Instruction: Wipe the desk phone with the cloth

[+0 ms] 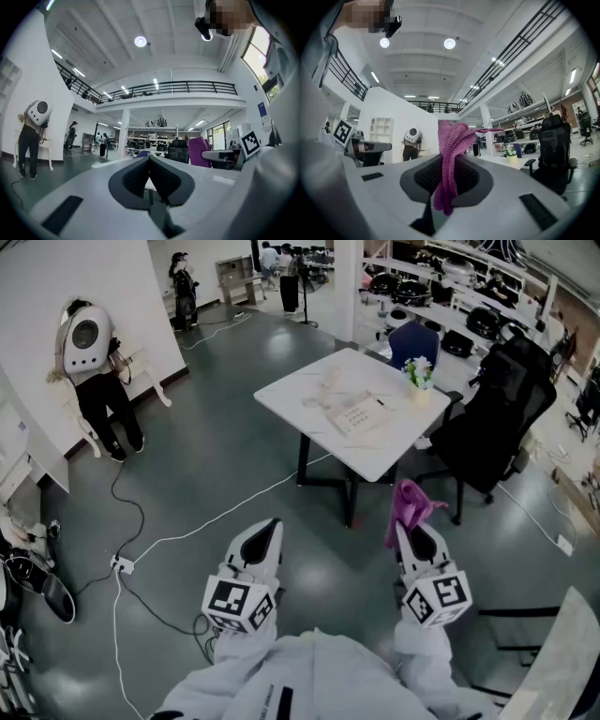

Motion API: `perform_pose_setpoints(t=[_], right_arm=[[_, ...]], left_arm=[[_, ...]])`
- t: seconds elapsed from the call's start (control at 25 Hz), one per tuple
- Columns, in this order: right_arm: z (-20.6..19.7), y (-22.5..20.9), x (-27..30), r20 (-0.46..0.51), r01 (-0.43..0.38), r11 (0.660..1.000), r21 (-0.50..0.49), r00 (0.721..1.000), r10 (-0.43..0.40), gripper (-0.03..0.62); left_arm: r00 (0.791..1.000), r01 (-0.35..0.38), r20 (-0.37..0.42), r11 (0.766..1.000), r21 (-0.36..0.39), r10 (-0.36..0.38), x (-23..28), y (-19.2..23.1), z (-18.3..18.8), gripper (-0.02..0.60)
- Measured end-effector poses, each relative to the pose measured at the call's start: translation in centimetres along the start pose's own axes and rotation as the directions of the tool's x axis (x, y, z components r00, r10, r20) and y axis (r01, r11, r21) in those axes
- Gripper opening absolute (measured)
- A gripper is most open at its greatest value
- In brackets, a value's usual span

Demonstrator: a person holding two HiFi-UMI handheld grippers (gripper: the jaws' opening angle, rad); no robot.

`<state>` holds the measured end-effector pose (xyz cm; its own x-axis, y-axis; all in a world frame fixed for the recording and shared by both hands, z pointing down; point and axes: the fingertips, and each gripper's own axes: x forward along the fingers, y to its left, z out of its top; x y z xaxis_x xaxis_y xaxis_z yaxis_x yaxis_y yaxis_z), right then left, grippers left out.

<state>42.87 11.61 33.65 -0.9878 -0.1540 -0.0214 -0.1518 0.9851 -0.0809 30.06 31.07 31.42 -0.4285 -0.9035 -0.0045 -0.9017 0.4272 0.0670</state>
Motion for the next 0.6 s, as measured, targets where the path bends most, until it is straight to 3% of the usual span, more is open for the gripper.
perform_pose_setpoints(t=[0.6], right_arm=[[-0.1,-0.2,-0.6,0.013,-0.014,1.0,-0.014,1.0,0.014,0.04]], left_arm=[[1.0,0.013,0.007,1.0,-0.018,-0.013,0.1,-1.1,-0.2,-0.003]])
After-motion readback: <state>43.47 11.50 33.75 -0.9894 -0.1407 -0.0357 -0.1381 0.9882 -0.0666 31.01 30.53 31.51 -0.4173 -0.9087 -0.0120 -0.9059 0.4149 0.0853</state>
